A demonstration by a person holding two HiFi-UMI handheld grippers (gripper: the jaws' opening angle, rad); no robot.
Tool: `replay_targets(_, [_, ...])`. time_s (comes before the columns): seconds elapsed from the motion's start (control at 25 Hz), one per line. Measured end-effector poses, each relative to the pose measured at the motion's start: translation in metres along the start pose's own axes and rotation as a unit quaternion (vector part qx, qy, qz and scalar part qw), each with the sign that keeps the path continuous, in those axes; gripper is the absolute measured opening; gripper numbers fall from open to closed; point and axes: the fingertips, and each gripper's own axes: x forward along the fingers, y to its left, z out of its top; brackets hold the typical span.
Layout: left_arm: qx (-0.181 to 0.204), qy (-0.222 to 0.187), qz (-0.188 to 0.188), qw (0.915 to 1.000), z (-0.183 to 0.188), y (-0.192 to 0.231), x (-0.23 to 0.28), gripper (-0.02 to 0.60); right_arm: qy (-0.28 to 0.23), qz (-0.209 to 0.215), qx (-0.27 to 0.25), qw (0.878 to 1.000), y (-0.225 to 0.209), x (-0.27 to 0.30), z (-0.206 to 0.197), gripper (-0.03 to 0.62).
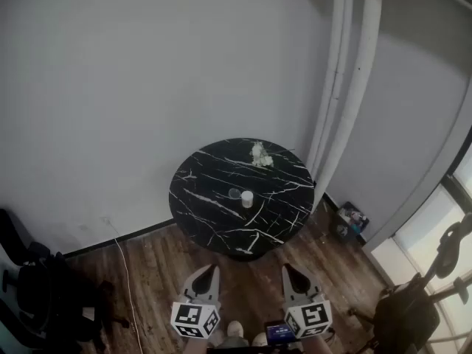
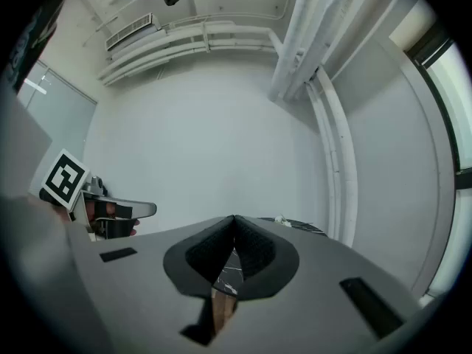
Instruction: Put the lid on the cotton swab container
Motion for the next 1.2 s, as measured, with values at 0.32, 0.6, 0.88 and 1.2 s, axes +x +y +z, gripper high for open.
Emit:
replay_targets(0.32, [0.022, 0.012, 0.009, 0.9996, -0.004, 0.0, -0.008, 0.014, 0.008, 0.01, 0.004, 1.0, 0.008, -0.007, -0.006, 0.018])
replay_targets(0.6, [-0.008, 0.004, 0.001, 1.0, 0.0, -0.005, -0.013, 0.014, -0.004, 0.046, 0.063, 0.997, 0.009, -0.012, -0.005, 0.018])
replay_targets(0.88, [0.0, 0.016, 0.005, 0.9999, -0.002, -0.013, -0.013, 0.014, -0.032, 0.034, 0.061, 0.997, 0.002, -0.018, -0.001, 0.02])
replay_targets(1.2, [0.009, 0.005, 0.005, 0.9999, 0.002, -0.017, 0.0, 0.014, -0.017, 0.042, 0.052, 0.998, -0.007, -0.007, -0.005, 0.02])
